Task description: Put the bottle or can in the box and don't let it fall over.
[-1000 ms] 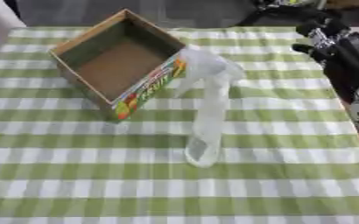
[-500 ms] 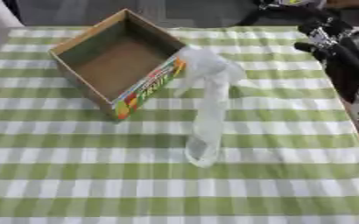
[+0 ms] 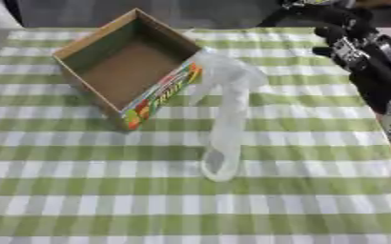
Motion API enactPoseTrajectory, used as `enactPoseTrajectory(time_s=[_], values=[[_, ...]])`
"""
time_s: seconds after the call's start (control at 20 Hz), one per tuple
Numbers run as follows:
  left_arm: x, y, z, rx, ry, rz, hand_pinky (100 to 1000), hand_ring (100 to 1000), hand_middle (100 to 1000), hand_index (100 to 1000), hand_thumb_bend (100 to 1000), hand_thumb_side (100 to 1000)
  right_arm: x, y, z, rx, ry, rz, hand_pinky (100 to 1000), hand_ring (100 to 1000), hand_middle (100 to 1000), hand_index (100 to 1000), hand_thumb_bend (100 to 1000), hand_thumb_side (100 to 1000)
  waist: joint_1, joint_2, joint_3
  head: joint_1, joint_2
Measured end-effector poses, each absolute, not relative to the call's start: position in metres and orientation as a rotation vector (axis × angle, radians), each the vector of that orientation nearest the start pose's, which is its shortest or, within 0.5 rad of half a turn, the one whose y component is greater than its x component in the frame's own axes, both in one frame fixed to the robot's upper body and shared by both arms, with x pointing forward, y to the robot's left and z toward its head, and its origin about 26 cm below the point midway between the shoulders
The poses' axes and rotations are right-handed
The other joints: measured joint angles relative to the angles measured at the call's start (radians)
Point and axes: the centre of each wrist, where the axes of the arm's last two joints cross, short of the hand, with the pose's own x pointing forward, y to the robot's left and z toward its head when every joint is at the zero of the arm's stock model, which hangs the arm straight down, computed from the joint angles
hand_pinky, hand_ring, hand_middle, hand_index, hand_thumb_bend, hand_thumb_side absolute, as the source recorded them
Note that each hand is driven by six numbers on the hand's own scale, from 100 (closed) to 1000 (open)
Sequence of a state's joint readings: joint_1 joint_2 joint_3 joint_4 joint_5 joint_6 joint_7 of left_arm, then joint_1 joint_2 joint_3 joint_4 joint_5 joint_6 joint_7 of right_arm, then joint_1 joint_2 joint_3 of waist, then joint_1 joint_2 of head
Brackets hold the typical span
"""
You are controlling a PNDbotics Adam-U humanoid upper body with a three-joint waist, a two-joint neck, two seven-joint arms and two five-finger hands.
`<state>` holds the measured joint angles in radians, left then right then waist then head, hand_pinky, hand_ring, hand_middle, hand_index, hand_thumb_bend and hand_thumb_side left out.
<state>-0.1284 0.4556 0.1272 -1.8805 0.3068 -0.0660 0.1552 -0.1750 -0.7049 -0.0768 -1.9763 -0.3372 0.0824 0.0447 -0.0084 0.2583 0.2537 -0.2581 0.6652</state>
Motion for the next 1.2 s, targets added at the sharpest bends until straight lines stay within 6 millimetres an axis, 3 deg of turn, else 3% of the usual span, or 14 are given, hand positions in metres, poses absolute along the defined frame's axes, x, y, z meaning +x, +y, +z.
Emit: enactPoseTrajectory(time_s=[0.55, 1.2], values=[[0.29, 0.339, 0.154, 0.196, -2.103, -0.004, 924, 846, 939, 855, 119, 849, 0.283, -0.336, 0.21, -0.134, -1.967, 0.687, 934, 1000, 1000, 1000, 100, 603, -0.001, 0.0, 0.001, -0.001, 0.0], [0.29, 0.339, 0.155, 0.195, -2.104, -0.006, 924, 846, 940, 856, 118, 849, 0.284, -0.329, 0.205, -0.134, -1.905, 0.769, 945, 1000, 1000, 1000, 100, 621, -0.002, 0.0, 0.005, -0.005, 0.0]])
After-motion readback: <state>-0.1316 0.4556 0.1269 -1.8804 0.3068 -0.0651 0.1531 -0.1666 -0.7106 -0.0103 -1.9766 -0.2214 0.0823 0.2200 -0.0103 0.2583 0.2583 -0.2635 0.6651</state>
